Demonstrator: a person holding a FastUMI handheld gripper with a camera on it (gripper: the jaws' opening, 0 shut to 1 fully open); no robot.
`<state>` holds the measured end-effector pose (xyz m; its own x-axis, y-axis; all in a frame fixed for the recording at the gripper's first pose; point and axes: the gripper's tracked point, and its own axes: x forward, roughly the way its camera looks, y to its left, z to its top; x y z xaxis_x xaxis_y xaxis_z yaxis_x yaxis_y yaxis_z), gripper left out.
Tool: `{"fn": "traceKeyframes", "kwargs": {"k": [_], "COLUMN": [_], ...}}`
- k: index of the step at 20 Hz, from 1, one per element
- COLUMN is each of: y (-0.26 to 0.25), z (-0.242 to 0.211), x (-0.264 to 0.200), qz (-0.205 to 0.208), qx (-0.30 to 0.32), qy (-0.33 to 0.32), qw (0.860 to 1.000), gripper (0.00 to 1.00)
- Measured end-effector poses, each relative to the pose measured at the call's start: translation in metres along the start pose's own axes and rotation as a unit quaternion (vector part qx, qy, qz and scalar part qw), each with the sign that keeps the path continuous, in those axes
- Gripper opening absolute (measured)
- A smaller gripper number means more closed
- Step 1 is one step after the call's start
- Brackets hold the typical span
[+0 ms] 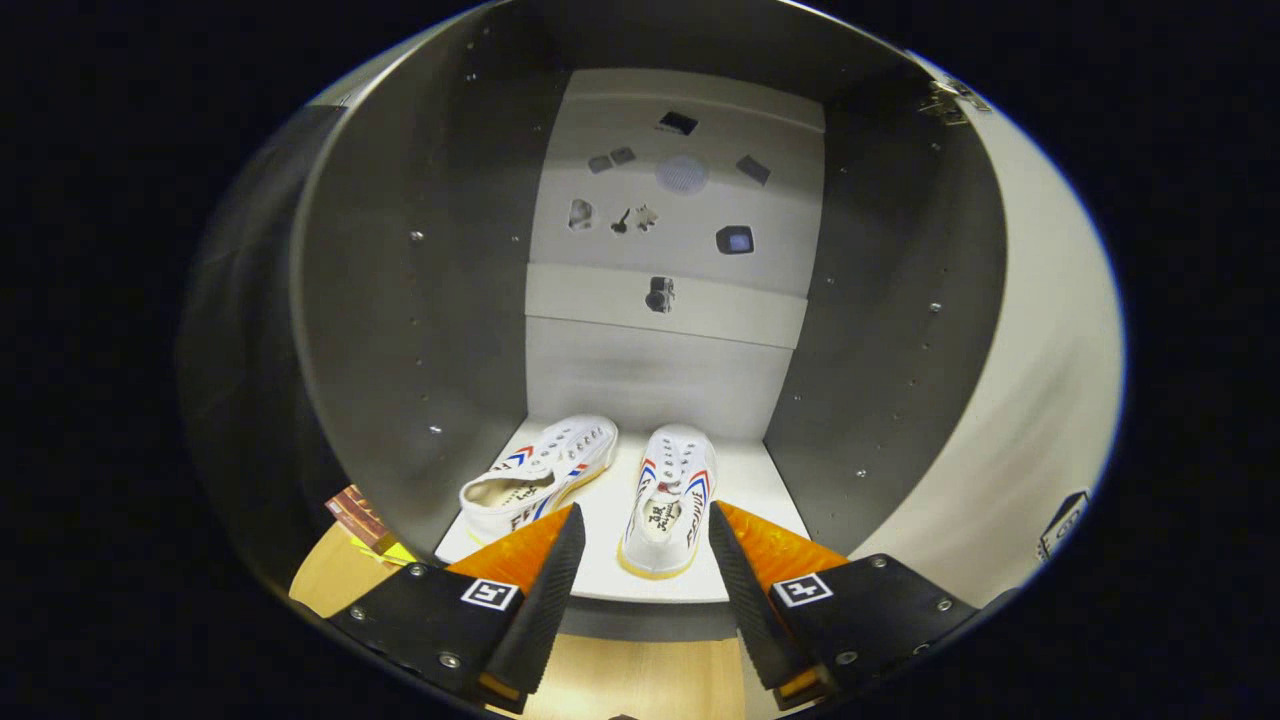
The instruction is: Open the shoe cabinet door, grab the shoes and put them into the shoe cabinet, then close the shoe cabinet door.
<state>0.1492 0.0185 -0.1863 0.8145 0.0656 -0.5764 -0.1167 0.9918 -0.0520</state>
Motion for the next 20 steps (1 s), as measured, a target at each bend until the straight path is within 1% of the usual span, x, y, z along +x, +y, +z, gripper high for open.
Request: {"fn": "traceKeyframes", "kwargs": {"k": [1,3,5,7,9,11,13,14,16,18,20], "y": [-0.001,-0.007,-0.007,-0.014,-0.024,-0.029,-0.039,-0.047,-0.06,-0.069,-0.081], "z": [0.001,0.004,0.009,0.018,0.022,0.02,0.015,0.011,0.006,0.001,-0.009], "x": [-0.018,-0.057,-0.092,-0.127,-0.157,-0.189,-0.217,-0.227,-0.25,-0.276,-0.296], "qz": [0.003,0.012,0.033,0.04,0.039,0.047,0.041,0.028,0.008,0.0,-0.002], "qx": [0.006,0.023,0.042,0.053,0.047,0.037,0.029,0.022,0.002,-0.011,-0.015], "qy": [-0.01,-0.033,-0.056,-0.082,-0.106,-0.128,-0.142,-0.146,-0.161,-0.177,-0.176], "qw": [1.0,0.999,0.997,0.994,0.993,0.99,0.989,0.989,0.987,0.984,0.984], "gripper": [0.81,0.83,0.84,0.85,0.86,0.88,0.92,0.93,0.93,0.93,0.94]}}
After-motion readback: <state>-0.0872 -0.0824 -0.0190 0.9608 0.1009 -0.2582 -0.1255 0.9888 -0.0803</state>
